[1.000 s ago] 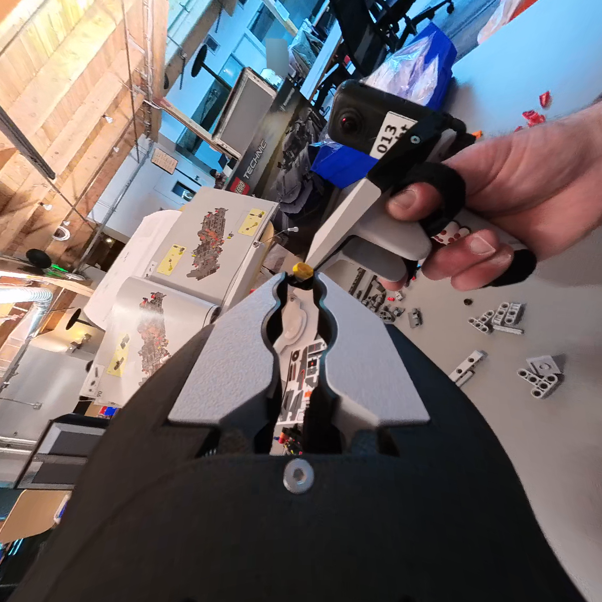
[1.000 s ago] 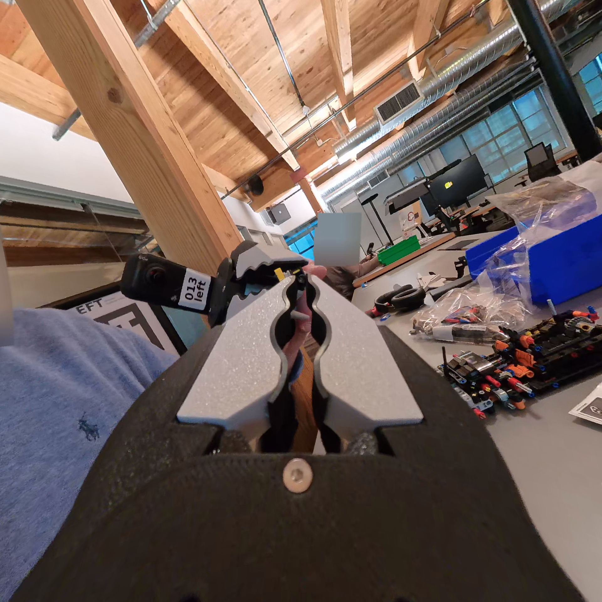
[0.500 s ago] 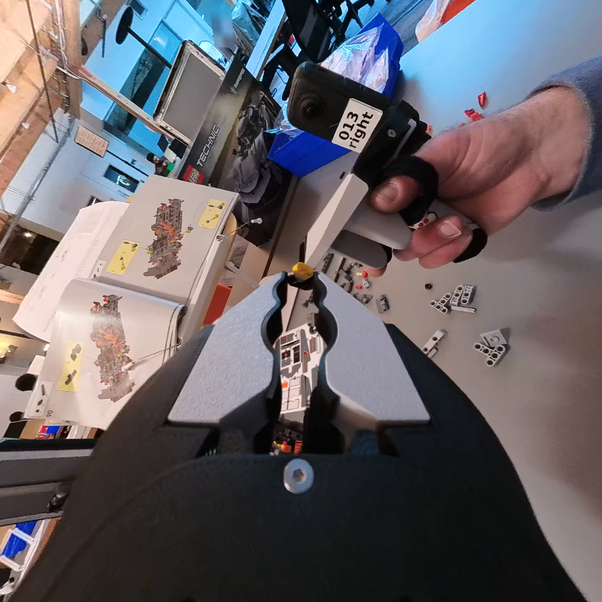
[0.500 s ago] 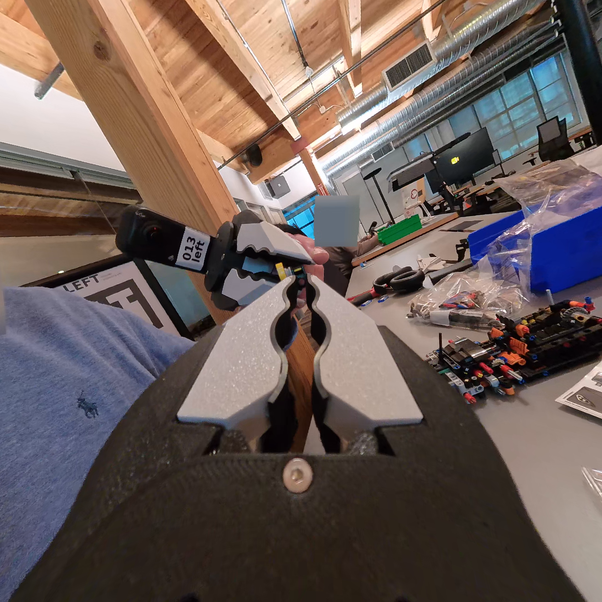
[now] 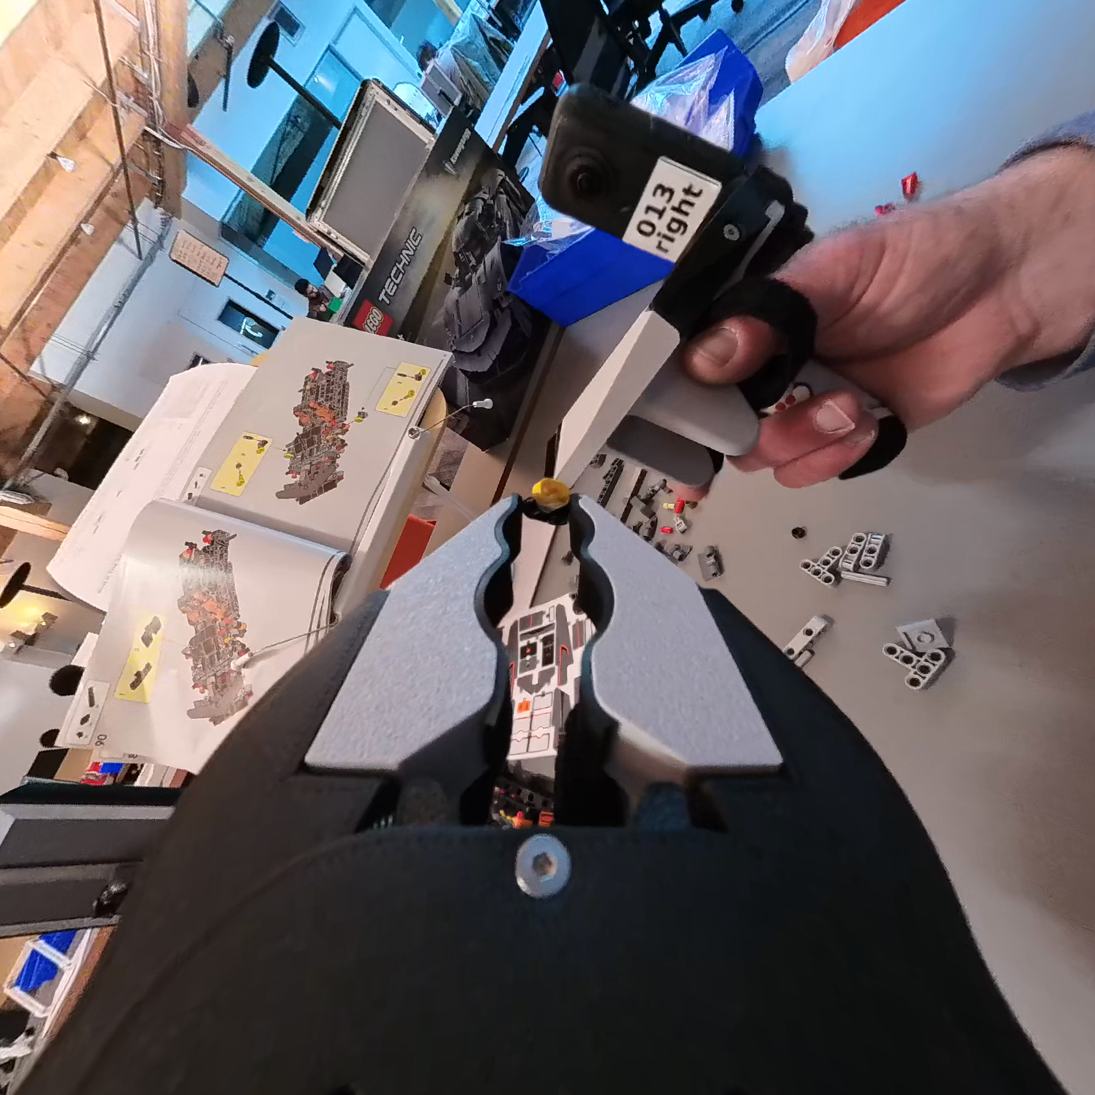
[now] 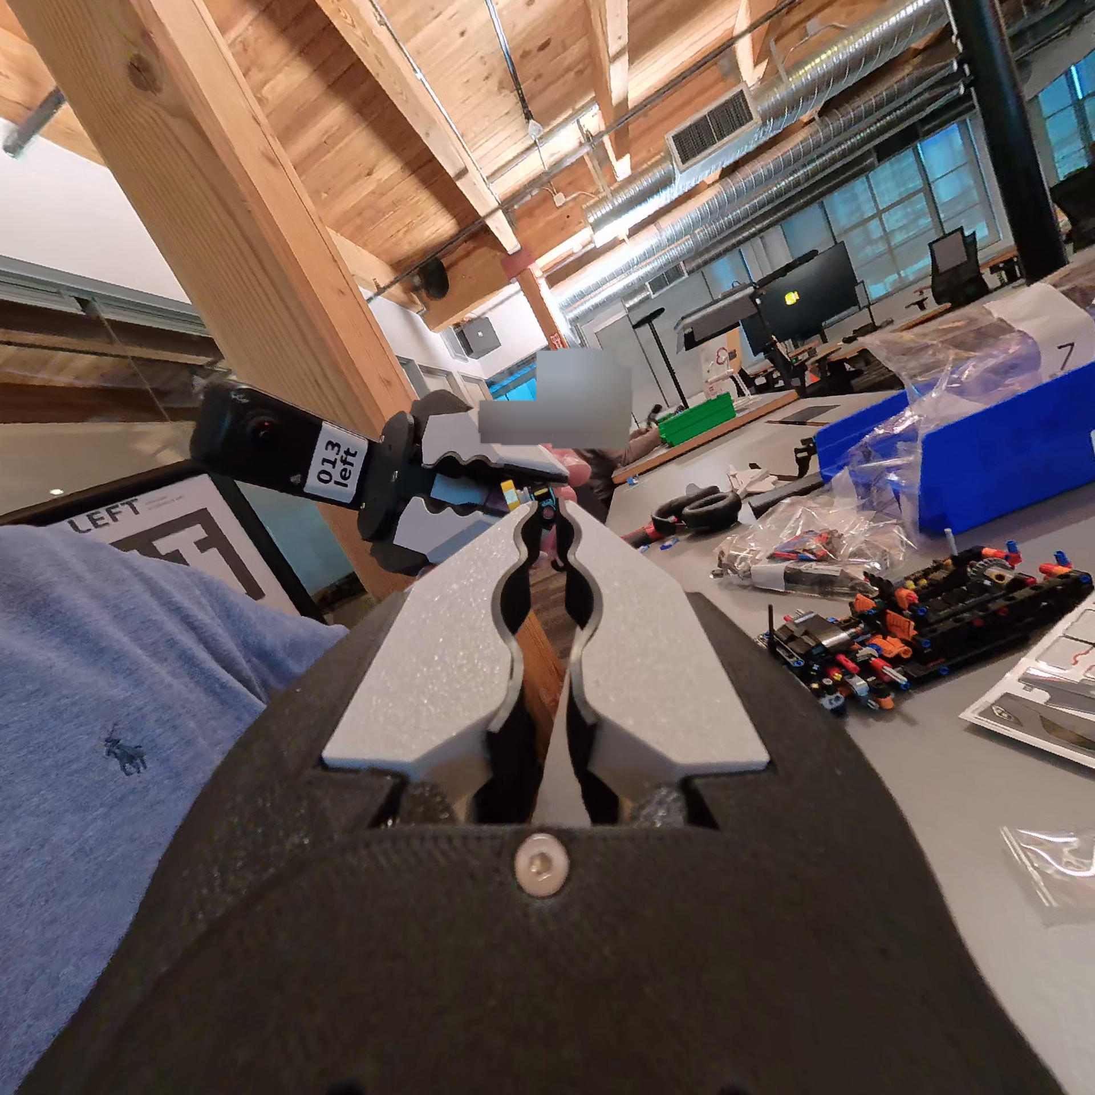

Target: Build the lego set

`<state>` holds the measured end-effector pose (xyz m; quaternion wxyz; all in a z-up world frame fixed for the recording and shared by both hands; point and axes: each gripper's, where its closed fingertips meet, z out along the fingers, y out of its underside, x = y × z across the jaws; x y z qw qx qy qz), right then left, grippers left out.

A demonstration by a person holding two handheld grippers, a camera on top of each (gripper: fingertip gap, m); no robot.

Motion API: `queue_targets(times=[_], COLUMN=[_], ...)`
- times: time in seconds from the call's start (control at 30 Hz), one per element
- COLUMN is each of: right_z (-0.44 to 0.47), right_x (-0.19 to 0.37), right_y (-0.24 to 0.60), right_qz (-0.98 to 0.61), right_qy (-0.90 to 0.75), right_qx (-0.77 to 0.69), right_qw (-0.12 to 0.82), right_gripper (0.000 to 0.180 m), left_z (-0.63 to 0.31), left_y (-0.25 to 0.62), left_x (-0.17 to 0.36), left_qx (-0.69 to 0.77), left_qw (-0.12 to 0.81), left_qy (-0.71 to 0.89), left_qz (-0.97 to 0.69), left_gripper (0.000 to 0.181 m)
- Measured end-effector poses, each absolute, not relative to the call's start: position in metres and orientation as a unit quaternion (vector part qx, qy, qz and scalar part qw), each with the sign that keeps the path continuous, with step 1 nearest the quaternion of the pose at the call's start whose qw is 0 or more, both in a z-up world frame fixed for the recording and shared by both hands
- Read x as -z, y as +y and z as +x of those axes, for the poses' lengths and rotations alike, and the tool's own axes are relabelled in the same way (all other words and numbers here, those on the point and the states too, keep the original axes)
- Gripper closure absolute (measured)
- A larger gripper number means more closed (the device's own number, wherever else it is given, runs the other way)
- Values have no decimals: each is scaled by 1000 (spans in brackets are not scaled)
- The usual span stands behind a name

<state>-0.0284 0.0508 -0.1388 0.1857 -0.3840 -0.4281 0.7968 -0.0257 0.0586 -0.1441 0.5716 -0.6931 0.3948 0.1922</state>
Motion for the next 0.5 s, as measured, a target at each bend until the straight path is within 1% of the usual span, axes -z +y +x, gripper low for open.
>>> queue_targets(times=[0.33,0.5], right_z=[-27,-22], right_x=[146,150], right_y=[57,62], right_qz=[-429,-443], right_qy=[-521,-576], right_qx=[-693,-626], right_qw=[253,285], right_gripper=[179,179], left_z=[-25,-21], left_y=[64,63], left_x=[152,156], left_qx=[-183,-145], left_qw=[578,576], left_qy=[382,378], left_qz=[-697,-710], left_gripper=[167,166])
